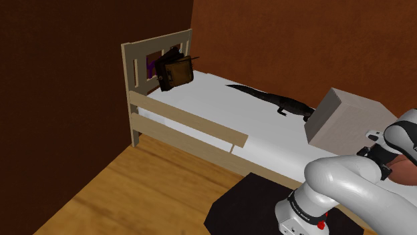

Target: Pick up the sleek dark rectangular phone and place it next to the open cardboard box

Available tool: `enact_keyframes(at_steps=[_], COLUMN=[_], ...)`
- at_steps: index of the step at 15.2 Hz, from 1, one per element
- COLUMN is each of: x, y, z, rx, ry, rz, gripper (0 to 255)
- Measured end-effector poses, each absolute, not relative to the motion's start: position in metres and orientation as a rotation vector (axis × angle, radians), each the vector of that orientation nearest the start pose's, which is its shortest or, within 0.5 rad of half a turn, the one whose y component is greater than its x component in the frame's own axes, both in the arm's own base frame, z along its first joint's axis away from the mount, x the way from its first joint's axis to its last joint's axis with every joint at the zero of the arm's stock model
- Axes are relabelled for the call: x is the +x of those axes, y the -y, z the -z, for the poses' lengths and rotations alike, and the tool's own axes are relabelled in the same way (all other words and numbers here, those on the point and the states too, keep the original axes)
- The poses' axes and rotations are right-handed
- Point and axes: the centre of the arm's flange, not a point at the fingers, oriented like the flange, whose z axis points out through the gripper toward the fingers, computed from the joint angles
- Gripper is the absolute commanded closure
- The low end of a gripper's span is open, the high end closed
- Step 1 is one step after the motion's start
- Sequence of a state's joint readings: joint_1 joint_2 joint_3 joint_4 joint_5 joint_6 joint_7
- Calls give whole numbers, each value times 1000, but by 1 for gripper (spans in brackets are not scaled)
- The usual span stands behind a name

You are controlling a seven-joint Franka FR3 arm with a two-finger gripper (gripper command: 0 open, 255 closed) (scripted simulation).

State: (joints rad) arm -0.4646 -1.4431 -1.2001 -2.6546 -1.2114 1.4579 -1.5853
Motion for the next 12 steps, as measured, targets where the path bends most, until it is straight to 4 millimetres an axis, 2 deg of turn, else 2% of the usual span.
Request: enact_keyframes(at_steps=[2,6,12], x=[-92,-91,-90], y=[346,349,348], z=[-350,-385,-393], rx=[-2926,-2926,-2925], ry=[1012,1011,1012], rz=[-70,-70,-69], gripper=[0,0,0])
